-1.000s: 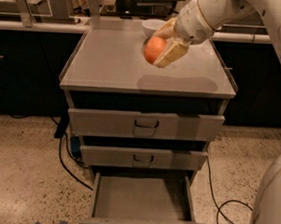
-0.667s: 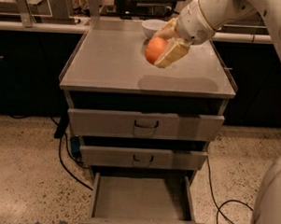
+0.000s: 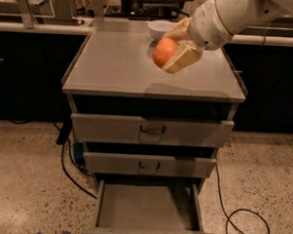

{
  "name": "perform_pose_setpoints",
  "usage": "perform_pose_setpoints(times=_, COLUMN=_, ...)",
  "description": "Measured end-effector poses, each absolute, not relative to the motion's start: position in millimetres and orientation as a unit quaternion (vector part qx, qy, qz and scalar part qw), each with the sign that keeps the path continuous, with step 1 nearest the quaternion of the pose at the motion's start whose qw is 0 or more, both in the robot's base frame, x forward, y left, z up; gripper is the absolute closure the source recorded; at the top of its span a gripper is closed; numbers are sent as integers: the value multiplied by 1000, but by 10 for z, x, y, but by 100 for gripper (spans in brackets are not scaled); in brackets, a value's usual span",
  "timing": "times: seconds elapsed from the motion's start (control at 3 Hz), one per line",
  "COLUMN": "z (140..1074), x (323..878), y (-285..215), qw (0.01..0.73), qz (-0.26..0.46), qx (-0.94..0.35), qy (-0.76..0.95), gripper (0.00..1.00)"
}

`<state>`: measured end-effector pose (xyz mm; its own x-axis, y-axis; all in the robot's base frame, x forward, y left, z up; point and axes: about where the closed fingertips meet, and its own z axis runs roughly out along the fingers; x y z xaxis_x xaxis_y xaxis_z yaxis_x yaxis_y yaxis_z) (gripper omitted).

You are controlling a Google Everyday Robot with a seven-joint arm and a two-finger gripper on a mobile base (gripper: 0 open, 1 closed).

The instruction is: Place orange into bottom drawer

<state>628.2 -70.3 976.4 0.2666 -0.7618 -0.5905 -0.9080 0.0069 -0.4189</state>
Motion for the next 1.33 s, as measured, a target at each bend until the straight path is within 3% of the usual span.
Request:
perform_pose_setpoints(times=0.67, z=9877, x=5395, y=-512, qw=466, qz=99, qx=-651, qy=591, gripper=100)
perform_pose_setpoints(times=1.33, z=9509, x=5254, y=-612, qw=441, qz=109, qx=-647, qy=612, gripper=100)
